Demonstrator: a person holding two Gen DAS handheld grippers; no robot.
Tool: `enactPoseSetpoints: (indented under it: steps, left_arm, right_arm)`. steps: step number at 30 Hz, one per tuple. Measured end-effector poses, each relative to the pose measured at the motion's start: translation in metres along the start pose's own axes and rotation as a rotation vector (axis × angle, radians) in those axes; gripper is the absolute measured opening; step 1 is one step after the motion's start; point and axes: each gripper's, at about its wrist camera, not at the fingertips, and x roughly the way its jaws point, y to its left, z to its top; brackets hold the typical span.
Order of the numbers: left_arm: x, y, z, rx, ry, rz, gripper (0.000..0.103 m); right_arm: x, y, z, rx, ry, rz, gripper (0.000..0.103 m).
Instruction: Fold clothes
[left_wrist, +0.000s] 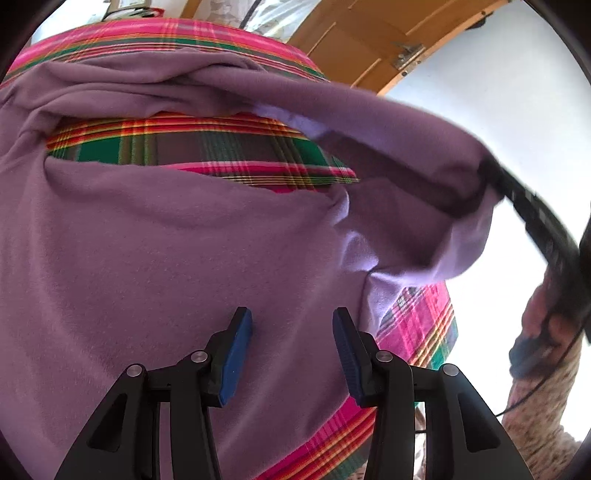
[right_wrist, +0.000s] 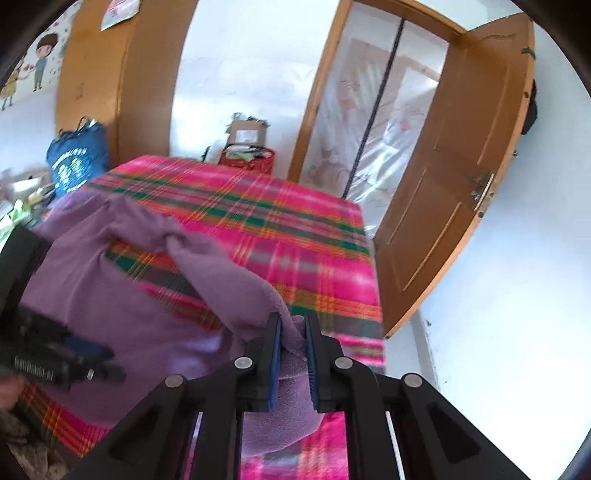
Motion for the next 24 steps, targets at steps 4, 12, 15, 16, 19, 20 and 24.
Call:
enactPoseSetpoints:
  steps: [4, 12, 15, 16, 19, 20, 24]
  left_arm:
    - [0.007, -0.001, 0.009, 0.009, 0.003, -0.009, 0.047]
    - [0.012, -0.006, 0.010, 0.038, 0.004, -0.005, 0.047]
    - [0.017, -0.012, 0.011, 0.061, 0.000, 0.007, 0.048]
    - [0.018, -0.014, 0.011, 0.070, -0.001, 0.011, 0.048]
    - [0.018, -0.017, 0.008, 0.096, -0.005, 0.018, 0.049]
    - [0.018, -0.017, 0.008, 0.101, -0.008, 0.018, 0.049]
    - [0.019, -0.017, 0.008, 0.100, -0.007, 0.016, 0.049]
  right_arm:
    - [0.010, -0.017, 0.015, 0.026, -0.007, -0.047, 0.013]
    - [0.039, -0.046, 0.026, 0.065, -0.013, -0.156, 0.013]
    - [0.052, -0.052, 0.030, 0.061, 0.001, -0.176, 0.012]
    - [0.057, -0.053, 0.031, 0.060, 0.009, -0.183, 0.012]
    - [0.073, -0.059, 0.031, 0.074, 0.034, -0.193, 0.011]
    - [0.078, -0.063, 0.031, 0.092, 0.042, -0.182, 0.011]
    - [0.092, -0.069, 0.029, 0.108, 0.061, -0.184, 0.011]
